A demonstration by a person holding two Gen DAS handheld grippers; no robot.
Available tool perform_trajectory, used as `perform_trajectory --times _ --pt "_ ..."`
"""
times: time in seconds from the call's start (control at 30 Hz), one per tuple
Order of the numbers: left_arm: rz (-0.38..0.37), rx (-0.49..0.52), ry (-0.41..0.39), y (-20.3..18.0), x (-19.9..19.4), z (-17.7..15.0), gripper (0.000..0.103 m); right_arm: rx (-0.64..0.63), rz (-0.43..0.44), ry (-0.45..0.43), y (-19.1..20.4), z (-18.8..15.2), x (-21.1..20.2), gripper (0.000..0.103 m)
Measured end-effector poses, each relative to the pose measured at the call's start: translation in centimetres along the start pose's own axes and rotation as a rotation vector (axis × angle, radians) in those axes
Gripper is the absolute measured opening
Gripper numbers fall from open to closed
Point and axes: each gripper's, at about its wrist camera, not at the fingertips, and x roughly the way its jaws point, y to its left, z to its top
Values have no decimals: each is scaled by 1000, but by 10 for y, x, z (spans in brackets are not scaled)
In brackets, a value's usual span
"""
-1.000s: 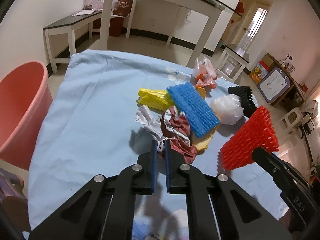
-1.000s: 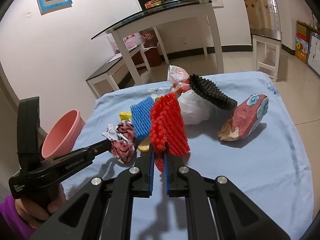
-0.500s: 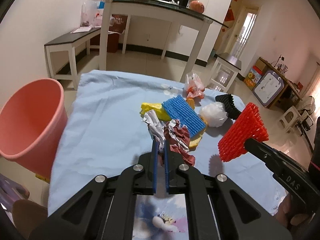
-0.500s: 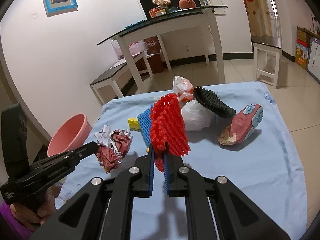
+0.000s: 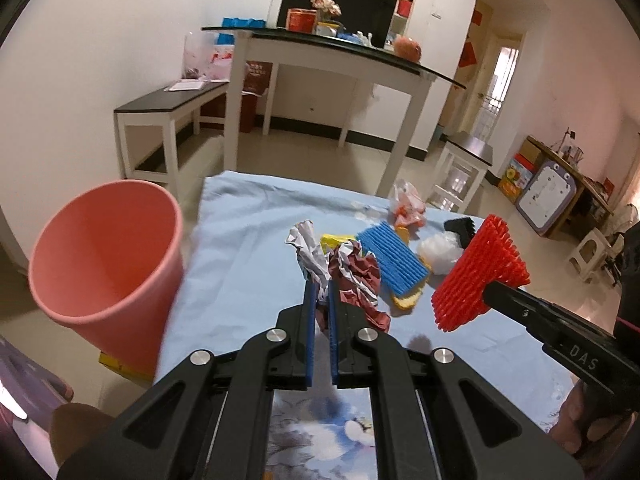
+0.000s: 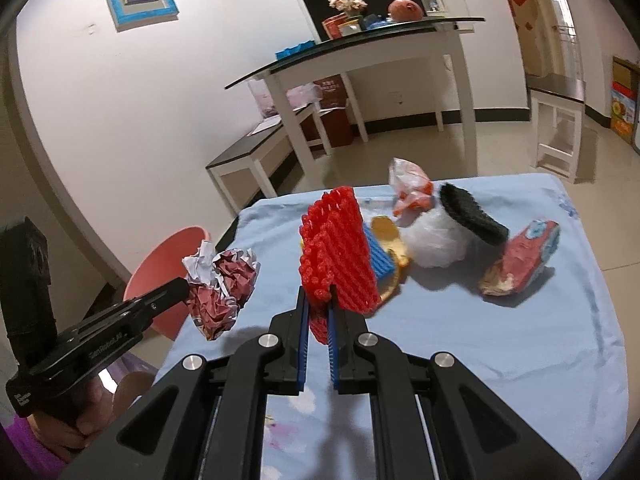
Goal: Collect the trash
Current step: 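Carry foil and red net to the pink bucket and release both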
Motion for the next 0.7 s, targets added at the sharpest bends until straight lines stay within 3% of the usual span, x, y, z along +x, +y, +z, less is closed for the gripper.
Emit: perform_trajectory --times 0.3,0.7 --pt "37 -46 -52 30 -21 3 5 -43 66 18 37 10 11 8" --pt "139 -143 -128 89 -53 11 5 -114 201 43 104 36 44 8"
